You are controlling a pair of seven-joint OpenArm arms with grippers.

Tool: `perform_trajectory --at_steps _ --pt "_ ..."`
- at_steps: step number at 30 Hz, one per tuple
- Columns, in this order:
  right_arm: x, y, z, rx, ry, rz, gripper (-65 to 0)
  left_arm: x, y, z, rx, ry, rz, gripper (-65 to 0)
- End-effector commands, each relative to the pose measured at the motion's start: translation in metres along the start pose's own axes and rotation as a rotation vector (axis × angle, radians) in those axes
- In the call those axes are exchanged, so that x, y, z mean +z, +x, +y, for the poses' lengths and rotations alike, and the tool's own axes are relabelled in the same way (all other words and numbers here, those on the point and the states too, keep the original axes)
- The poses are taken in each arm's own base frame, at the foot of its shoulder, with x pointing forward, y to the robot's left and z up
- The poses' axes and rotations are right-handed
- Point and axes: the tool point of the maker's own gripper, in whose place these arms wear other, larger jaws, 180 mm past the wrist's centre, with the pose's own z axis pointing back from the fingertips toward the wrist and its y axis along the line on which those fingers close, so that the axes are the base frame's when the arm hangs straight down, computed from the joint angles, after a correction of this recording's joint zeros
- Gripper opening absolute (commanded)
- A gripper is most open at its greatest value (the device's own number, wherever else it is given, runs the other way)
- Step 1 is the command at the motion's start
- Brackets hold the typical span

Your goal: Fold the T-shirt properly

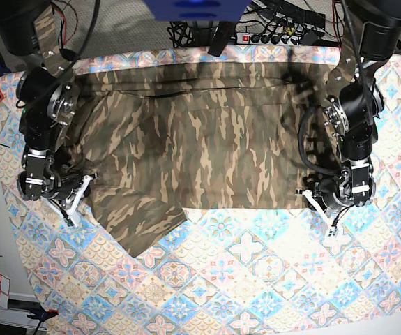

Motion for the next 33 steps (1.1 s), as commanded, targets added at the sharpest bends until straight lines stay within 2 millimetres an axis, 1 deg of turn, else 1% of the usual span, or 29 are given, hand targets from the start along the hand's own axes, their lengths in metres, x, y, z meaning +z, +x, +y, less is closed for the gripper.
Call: perform_trajectory --at_steps 1,3,6,8,10,11,12,13,16,17,18,19,21,23,25,28,29,30,32,33 --pt "0.014 0.022 -0.02 -0.004 -0.049 -0.047 -64.6 -0.009 0.004 -0.039 -0.014 -0.123 0.011 -65.0" --pt "0.018 0.023 -0.027 -0.032 -0.062 -0.051 -64.6 -0.01 0.01 -0.044 -0.016 -0.131 -0.001 -65.0" --pt "0.026 0.026 -0.036 -0.051 -0.087 -0.059 -64.6 -0.01 0.012 -0.046 -0.02 -0.134 0.001 -65.0" --pt "0.032 0.027 -0.042 -0.039 -0.114 -0.045 -64.6 -0.011 0.006 -0.046 -0.018 -0.136 0.014 -65.0" --pt "0.041 0.033 -0.05 -0.027 -0.145 -0.055 -64.6 -0.012 -0.011 -0.045 -0.01 -0.135 0.061 -65.0" --pt "0.044 0.034 -0.053 -0.022 -0.157 -0.058 -64.6 -0.011 -0.014 -0.044 -0.011 -0.132 0.076 -65.0" --pt "0.044 0.029 -0.053 -0.02 -0.164 -0.053 -64.6 -0.01 -0.015 -0.04 -0.016 -0.122 0.083 -65.0" --pt "0.044 0.02 -0.054 -0.018 -0.171 -0.04 -64.6 -0.008 -0.019 -0.036 -0.021 -0.109 0.093 -65.0" --pt "0.048 -0.003 -0.057 -0.005 -0.204 0.002 -64.6 0.004 -0.027 -0.015 -0.057 -0.03 0.102 -65.0" --pt "0.05 -0.009 -0.059 -0.003 -0.215 0.021 -64.6 0.009 -0.026 -0.007 -0.072 0.002 0.097 -65.0" --pt "0.054 -0.01 -0.061 -0.001 -0.229 0.03 -64.6 0.015 -0.027 -0.001 -0.089 0.031 0.097 -65.0" --pt "0.059 -0.007 -0.064 0.006 -0.248 0.028 -64.6 0.02 -0.03 0.005 -0.104 0.06 0.101 -65.0" --pt "0.074 0.001 -0.073 0.023 -0.298 0.02 -64.6 0.037 -0.028 0.018 -0.142 0.132 0.103 -65.0" --pt "0.078 -0.013 -0.074 0.03 -0.32 0.055 -64.6 0.05 -0.027 0.028 -0.163 0.184 0.11 -65.0" --pt "0.088 -0.016 -0.078 0.043 -0.353 0.062 -64.6 0.06 -0.027 0.034 -0.176 0.218 0.12 -65.0" --pt "0.097 -0.024 -0.081 0.058 -0.387 0.075 -64.6 0.067 -0.026 0.041 -0.185 0.245 0.128 -65.0" --pt "0.098 -0.026 -0.08 0.062 -0.392 0.075 -64.6 0.067 -0.03 0.04 -0.183 0.244 0.134 -65.0" --pt "0.098 -0.026 -0.077 0.065 -0.393 0.071 -64.6 0.068 -0.03 0.041 -0.185 0.248 0.134 -65.0" --pt "0.104 -0.025 -0.077 0.076 -0.411 0.061 -64.6 0.071 -0.028 0.042 -0.193 0.261 0.125 -65.0" --pt "0.105 -0.027 -0.076 0.08 -0.415 0.062 -64.6 0.072 -0.032 0.042 -0.193 0.264 0.127 -65.0"
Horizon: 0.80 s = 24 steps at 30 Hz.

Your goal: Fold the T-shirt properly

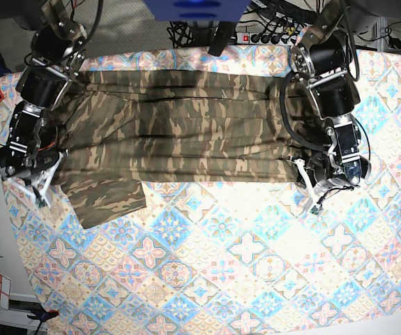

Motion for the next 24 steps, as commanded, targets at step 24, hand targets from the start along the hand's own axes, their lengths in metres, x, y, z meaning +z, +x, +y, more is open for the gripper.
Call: perform_trajectory --at_steps 24 --pt "0.091 -0.036 -0.035 0.075 -0.314 0.041 -64.6 0.086 -0.009 0.044 -0.163 0.333 0.023 -65.0"
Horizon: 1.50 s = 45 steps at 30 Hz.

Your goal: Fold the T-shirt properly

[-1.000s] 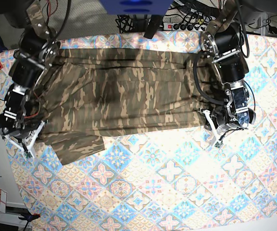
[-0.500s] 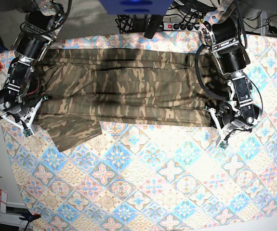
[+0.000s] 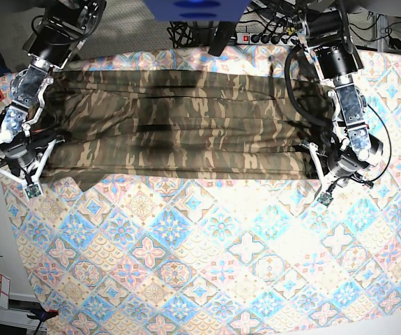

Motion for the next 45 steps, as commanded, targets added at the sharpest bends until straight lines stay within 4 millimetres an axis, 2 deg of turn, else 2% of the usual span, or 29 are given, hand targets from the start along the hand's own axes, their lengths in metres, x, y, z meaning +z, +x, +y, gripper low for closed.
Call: perform_trajectory --at_steps 1,4,8,14,17,20,23,26,28,31,35,37,42,45 --pt "0.011 -0.019 -0.033 0.011 -0.123 0.093 -64.6 0.008 -0.014 0.03 -0.002 0.106 0.077 -65.0" --pt "0.017 -0.03 -0.032 0.024 -0.133 0.132 -64.6 0.011 -0.026 0.038 -0.019 0.121 0.102 -65.0" --pt "0.021 -0.049 -0.028 0.036 -0.129 0.199 -64.6 0.011 -0.036 0.035 -0.027 0.117 0.124 -65.0" --pt "0.023 -0.08 -0.013 0.066 -0.095 0.271 -64.6 0.011 -0.067 0.028 -0.059 0.102 0.189 -65.0" --pt "0.024 -0.094 0.0 0.071 -0.067 0.299 -64.6 0.009 -0.08 0.013 -0.101 0.068 0.219 -65.0" --pt "0.023 -0.107 0.009 0.08 -0.04 0.329 -64.6 0.009 -0.09 0.006 -0.107 0.056 0.24 -65.0" --pt "0.017 -0.118 0.026 0.064 0.009 0.359 -64.6 0.01 -0.101 0.0 -0.114 0.041 0.262 -65.0" --pt "0.007 -0.137 0.044 0.056 0.072 0.417 -64.3 0.009 -0.106 -0.004 -0.116 0.031 0.273 -65.0" --pt "0.002 -0.148 0.054 0.052 0.108 0.448 -61.2 0.008 -0.109 -0.009 -0.128 0.021 0.284 -65.0" --pt "0.0 -0.15 0.056 0.051 0.117 0.452 -53.7 0.009 -0.116 -0.013 -0.132 0.013 0.298 -60.1" --pt "0.002 -0.151 0.054 0.049 0.11 0.457 -40.9 0.01 -0.118 -0.014 -0.131 0.01 0.303 -45.6" --pt "0.004 -0.142 0.047 0.05 0.084 0.431 -37.1 0.01 -0.12 -0.015 -0.129 0.008 0.307 -41.1" --pt "0.028 -0.113 0.005 0.032 -0.06 0.337 -32.8 0.01 -0.123 -0.016 -0.129 0.006 0.313 -39.4" --pt "0.037 -0.104 -0.005 0.034 -0.098 0.314 -32.9 0.011 -0.123 -0.016 -0.13 0.007 0.315 -39.4"
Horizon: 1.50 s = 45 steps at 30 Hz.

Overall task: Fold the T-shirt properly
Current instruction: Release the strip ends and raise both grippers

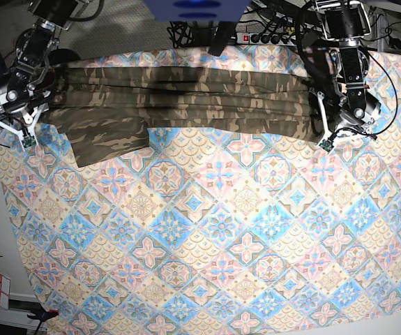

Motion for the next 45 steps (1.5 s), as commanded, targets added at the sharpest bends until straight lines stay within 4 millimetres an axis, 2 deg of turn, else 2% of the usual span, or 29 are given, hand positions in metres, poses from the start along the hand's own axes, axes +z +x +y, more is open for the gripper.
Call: perform_trajectory --at_steps 1,8,13,17,19,23,30,32,35,38,41,45 --pt "0.007 -0.005 -0.021 -0.003 -0.071 0.032 -32.9 0.006 -0.009 0.018 -0.004 0.059 0.048 -39.4" --pt "0.011 -0.007 -0.027 -0.008 -0.089 0.056 -33.1 0.01 -0.032 0.034 0.086 0.083 0.1 -39.4" --pt "0.013 -0.005 -0.028 -0.008 -0.094 0.049 -33.1 0.013 -0.03 0.035 0.083 0.092 0.088 -38.2" --pt "0.013 -0.003 -0.025 -0.006 -0.088 0.045 -32.9 0.013 -0.022 0.028 0.092 0.081 0.07 -27.6" --pt "0.012 -0.004 -0.025 -0.006 -0.087 0.046 -32.9 0.022 -0.013 0.031 0.086 0.106 0.04 -20.6" --pt "0.012 -0.004 -0.025 -0.006 -0.087 0.046 -32.8 0.035 -0.006 0.028 0.078 0.135 0.004 -13.2" --pt "0.012 -0.002 -0.025 -0.006 -0.088 0.042 -32.9 0.064 0.009 0.041 0.07 0.214 -0.072 -12.9" --pt "0.013 0.005 -0.027 -0.011 -0.092 0.011 -33.0 0.074 0.02 0.038 0.09 0.211 -0.131 -12.9" --pt "0.014 0.024 -0.024 -0.021 -0.082 -0.068 -32.9 0.083 0.011 0.04 0.162 0.208 -0.165 -12.9" --pt "0.016 0.055 -0.009 0.0 -0.05 -0.164 -32.8 0.083 0.002 0.043 0.214 0.205 -0.167 -12.9" --pt "0.016 0.077 -0.008 0.001 -0.04 -0.202 -32.8 0.081 -0.005 0.039 0.214 0.198 -0.152 -12.9" --pt "-0.002 0.1 -0.001 -0.023 0.02 -0.205 -32.7 0.081 -0.008 0.04 0.209 0.203 -0.143 -12.9"
